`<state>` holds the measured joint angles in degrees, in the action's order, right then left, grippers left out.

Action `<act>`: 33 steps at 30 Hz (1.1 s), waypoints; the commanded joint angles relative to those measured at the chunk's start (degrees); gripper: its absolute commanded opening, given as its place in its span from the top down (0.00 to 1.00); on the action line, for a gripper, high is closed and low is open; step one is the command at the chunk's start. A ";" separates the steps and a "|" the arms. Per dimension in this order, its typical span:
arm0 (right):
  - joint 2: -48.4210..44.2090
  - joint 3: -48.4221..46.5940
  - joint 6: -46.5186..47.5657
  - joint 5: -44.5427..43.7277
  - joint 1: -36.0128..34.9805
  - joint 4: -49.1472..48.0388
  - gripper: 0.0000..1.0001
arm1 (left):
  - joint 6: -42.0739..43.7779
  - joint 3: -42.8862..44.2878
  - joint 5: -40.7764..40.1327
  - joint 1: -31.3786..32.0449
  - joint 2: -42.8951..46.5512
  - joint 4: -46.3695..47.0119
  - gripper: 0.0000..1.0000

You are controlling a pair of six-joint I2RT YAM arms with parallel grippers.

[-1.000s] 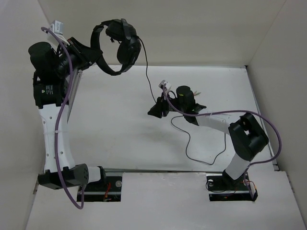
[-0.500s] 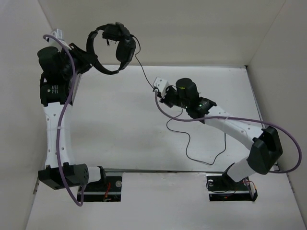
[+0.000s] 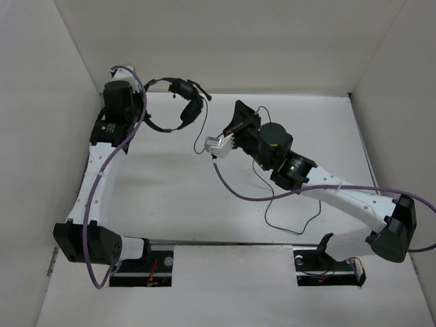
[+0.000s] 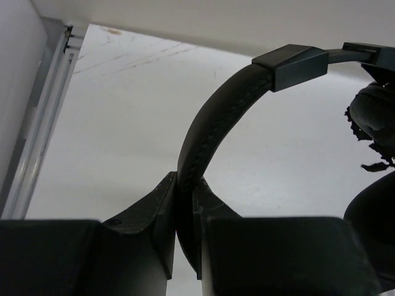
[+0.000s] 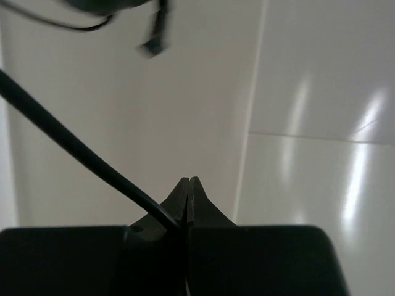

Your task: Wrap the headphones

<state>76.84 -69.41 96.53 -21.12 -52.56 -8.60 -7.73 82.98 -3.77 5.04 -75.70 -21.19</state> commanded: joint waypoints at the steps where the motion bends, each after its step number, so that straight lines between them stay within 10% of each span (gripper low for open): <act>1: 1.90 -5.02 13.06 3.88 -1.10 -13.36 1.00 | 9.20 -4.13 -4.40 3.95 1.52 2.65 1.00; 17: 10.96 -16.37 -14.68 12.24 12.34 -8.02 1.00 | 23.63 -5.73 11.32 25.23 7.58 -6.23 1.00; 33: 16.32 -23.49 -48.70 21.64 24.04 10.43 1.00 | 15.65 7.63 23.62 26.56 7.85 -7.64 1.00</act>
<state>92.97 -89.69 57.52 -3.79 -28.91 -1.74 12.12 86.48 14.96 32.23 -69.47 -30.79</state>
